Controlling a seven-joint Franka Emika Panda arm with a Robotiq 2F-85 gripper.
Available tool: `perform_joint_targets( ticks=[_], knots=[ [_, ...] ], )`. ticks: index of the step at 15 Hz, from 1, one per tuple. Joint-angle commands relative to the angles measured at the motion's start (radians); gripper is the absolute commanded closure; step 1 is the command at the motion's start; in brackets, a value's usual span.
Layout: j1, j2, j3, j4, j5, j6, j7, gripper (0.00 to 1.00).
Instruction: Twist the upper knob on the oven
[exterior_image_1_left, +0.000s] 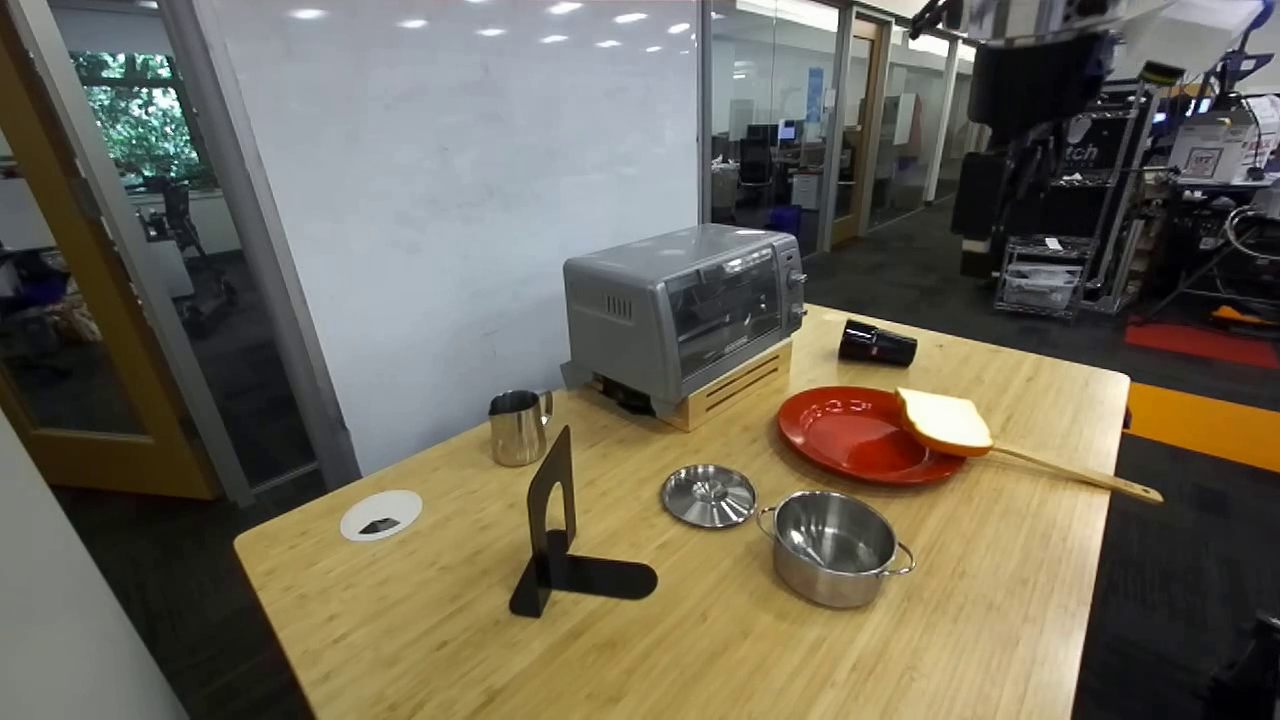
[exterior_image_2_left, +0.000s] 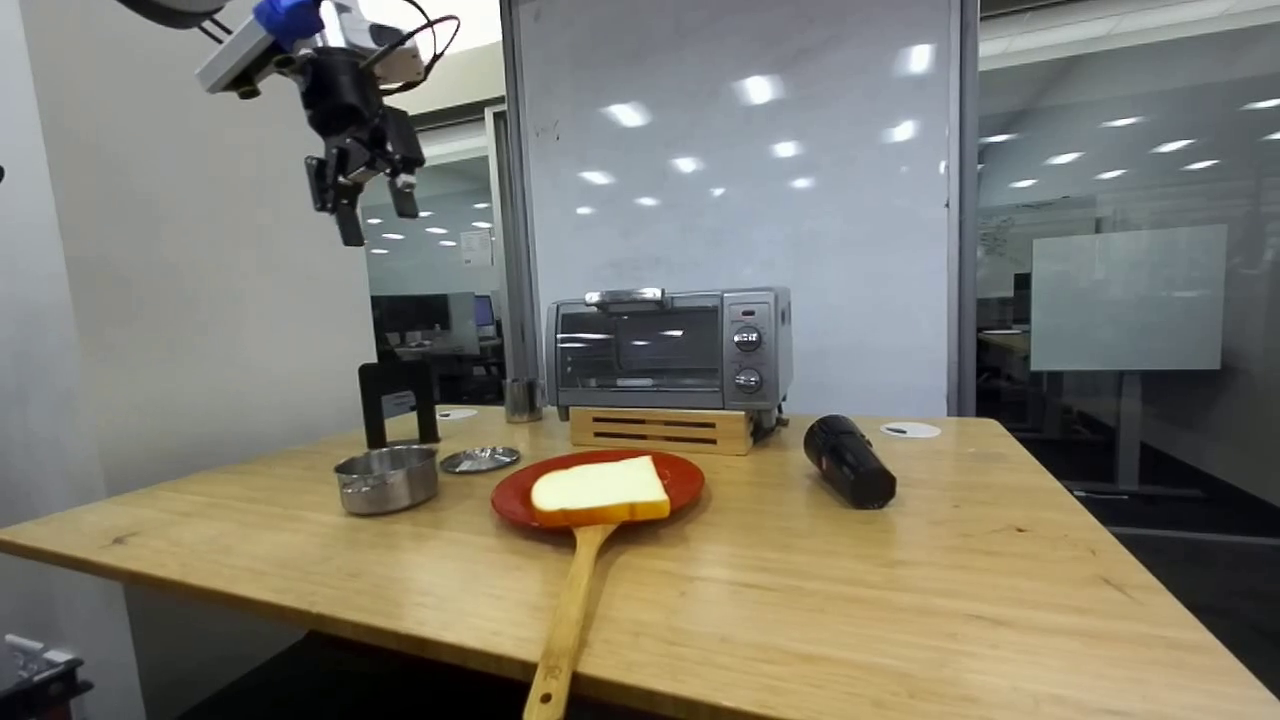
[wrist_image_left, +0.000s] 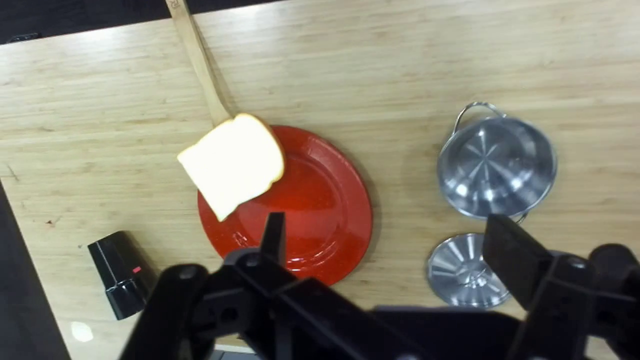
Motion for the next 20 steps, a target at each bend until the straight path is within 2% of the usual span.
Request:
perform_joint_targets(
  ticks=[1,6,12,18,19,20],
  knots=[
    [-0.057,0.112,-0.063,0.067,-0.003,0.113,0.014,0.0],
    [-0.098,0.262,-0.148,0.145,0.119,0.362,0.057,0.0],
    [-0.117,0.409,-0.197,0.201,0.316,0.681,0.105,0.0],
    [-0.147,0.476,-0.227,0.199,0.46,0.866,0.119,0.0],
    [-0.148,0.475,-0.233,0.188,0.461,0.879,0.128,0.0],
    [-0.141,0.459,-0.231,0.189,0.438,0.84,0.11,0.0]
  ],
)
